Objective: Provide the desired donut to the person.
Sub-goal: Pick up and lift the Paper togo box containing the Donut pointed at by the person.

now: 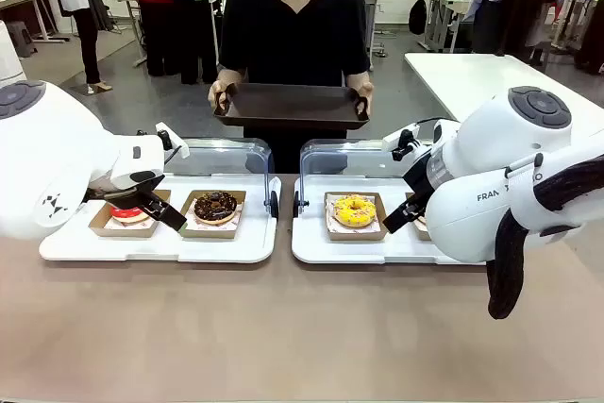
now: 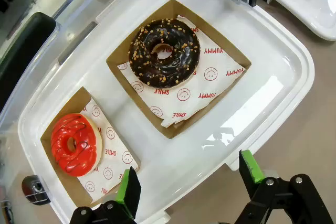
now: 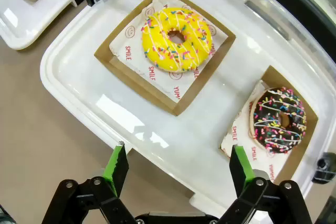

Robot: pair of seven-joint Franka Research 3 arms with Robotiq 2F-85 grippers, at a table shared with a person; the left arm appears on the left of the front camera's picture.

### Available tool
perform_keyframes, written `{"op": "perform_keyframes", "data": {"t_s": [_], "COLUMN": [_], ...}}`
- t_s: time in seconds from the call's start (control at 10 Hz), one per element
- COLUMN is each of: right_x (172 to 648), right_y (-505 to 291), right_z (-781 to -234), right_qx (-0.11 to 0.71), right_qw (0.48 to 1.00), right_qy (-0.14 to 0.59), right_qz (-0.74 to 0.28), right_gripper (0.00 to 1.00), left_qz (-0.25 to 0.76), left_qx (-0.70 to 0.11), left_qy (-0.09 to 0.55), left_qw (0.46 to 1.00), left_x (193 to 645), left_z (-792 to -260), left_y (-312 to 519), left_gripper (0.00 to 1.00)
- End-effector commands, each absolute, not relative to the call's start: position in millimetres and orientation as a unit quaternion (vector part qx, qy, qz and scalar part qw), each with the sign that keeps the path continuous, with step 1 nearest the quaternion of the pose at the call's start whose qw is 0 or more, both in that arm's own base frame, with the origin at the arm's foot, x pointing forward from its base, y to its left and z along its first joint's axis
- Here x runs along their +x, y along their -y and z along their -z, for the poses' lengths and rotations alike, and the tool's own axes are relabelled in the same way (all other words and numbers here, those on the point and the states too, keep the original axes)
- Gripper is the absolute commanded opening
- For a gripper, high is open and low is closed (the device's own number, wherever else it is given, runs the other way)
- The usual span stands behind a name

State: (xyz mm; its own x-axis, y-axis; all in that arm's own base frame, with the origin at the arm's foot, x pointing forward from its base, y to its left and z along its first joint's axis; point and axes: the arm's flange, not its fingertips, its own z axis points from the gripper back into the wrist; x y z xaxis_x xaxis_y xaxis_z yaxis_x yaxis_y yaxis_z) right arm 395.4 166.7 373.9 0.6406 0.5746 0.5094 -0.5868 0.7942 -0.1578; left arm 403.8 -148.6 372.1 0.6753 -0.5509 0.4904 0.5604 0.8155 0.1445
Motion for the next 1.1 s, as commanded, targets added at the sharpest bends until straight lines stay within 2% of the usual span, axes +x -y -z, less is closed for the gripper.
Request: {"op": "perform_keyframes", "data": {"t_s": [0.0,1.0], "right_x": [395.4,395.4], "right_y": [-166.7,-166.7], "right_z": [-373.8,-373.8], "right_qx": [0.011,0.011], "right_qw": [0.906,0.906], "right_qy": [0.277,0.277], "right_qz": [-0.321,-0.321], "right_gripper": [1.00,1.00], "left_qz": [0.304,0.304], "left_qx": [-0.009,-0.009], "left_qy": [0.265,0.265], "left_qw": [0.915,0.915], "left_x": [403.7,403.7], "left_z": [-372.0,-372.0], "left_y": [148.7,148.7], "left_gripper": [1.00,1.00]}}
